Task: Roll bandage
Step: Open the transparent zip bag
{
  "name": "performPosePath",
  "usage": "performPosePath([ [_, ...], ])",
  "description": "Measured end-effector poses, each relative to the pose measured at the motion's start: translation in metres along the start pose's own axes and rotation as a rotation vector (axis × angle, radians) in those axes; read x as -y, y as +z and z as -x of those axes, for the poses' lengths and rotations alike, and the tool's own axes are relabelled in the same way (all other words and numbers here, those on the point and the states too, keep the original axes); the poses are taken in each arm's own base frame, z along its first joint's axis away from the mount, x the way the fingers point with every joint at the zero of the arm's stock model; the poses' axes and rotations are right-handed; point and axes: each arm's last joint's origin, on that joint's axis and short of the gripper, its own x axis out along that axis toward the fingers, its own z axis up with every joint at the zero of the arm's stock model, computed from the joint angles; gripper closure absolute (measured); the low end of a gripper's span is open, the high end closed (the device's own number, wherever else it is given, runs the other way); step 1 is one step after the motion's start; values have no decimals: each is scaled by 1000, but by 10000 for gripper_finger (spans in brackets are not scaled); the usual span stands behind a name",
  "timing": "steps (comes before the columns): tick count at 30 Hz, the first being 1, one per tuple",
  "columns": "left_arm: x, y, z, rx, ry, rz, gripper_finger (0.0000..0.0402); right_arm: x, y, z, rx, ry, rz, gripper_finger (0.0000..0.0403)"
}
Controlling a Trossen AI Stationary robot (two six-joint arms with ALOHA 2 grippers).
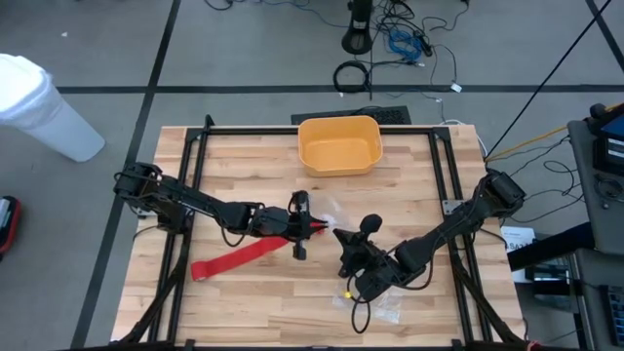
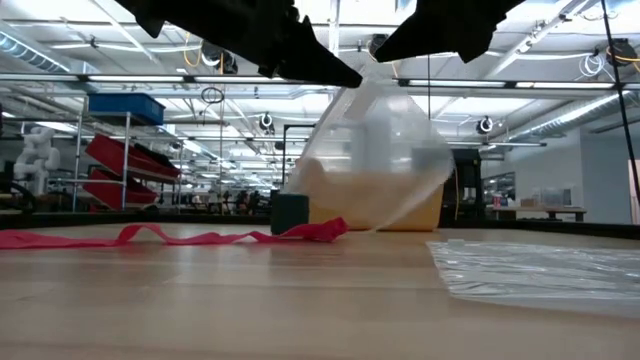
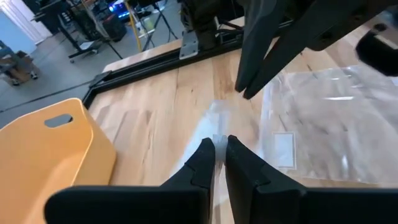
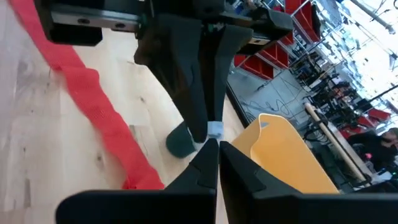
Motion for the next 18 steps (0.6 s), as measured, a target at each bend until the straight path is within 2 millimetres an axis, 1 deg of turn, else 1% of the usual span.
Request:
performPosePath([
  [2, 0, 0, 0, 0, 0, -4, 374, 0, -1, 0, -5, 14, -9, 403],
  [7, 3, 1, 1, 10, -6, -51, 379, -2, -2, 1, -30, 141, -61, 403],
  [10, 5, 2, 2, 16, -14, -94, 381, 1, 0, 3, -28, 153, -86, 401],
  [13, 10, 3, 3, 26, -42, -143, 382, 6, 4, 7, -13, 157, -100, 391],
  [18, 11, 5, 4, 36, -29, -154, 382, 12, 10, 18, 12, 178, -127, 361],
])
